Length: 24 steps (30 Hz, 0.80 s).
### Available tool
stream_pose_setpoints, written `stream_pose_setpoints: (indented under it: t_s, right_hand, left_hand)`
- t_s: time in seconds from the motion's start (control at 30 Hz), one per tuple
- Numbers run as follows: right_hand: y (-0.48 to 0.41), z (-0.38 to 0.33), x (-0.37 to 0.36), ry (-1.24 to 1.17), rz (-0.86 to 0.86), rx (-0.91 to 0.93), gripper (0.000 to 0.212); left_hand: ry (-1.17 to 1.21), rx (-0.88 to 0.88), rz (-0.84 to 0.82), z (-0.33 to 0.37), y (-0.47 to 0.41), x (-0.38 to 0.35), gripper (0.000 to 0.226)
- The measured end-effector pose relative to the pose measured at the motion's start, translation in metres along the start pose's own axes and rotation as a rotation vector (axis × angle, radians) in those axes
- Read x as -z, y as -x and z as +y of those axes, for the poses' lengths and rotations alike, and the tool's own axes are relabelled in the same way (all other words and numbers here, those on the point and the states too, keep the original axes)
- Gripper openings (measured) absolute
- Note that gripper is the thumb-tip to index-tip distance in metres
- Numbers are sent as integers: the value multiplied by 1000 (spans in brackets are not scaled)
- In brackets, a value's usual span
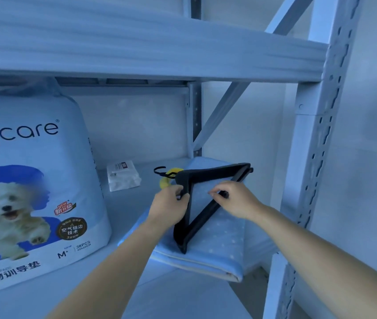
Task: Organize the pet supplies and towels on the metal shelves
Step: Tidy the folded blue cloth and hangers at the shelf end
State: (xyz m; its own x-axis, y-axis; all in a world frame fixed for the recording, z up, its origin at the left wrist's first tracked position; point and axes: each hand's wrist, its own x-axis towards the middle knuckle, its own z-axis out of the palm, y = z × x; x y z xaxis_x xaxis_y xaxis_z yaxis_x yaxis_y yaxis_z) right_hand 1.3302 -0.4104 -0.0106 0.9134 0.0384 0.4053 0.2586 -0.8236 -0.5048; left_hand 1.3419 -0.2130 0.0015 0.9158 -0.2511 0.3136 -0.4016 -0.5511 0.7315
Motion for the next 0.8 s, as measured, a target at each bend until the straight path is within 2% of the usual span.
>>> stream_pose_setpoints:
  t_s: [0.03,0.07,0.17,0.27,0.37,0.53,0.8]
  right_hand:
    - [3,0,0,-8,11,-6,18]
    - [5,-2,0,-6,24,-2,19]
    - [18,-14,-2,-1,53,50,17]
    - [33,-30,-9,-20,24,127,16]
    - [42,-41,-11,-22,-4,165,17]
    - [49,-43,-9,-37,-35,174,20]
    - [51,-38,-8,-29,-40,148,21]
  left_hand:
    - [-18,-22,-42,0,6,5,15]
    - [-44,-48,-71,-2,11,9,21]
    - [-142,-234,-118,-16,28,22,29]
    - [-181,-397,-197,-29,40,32,29]
    - [-235,-482,-225,-37,42,40,41]
    - [-323,-541,-264,-42,42,43,60]
    - [38,-368,-359,-29,58,42,53]
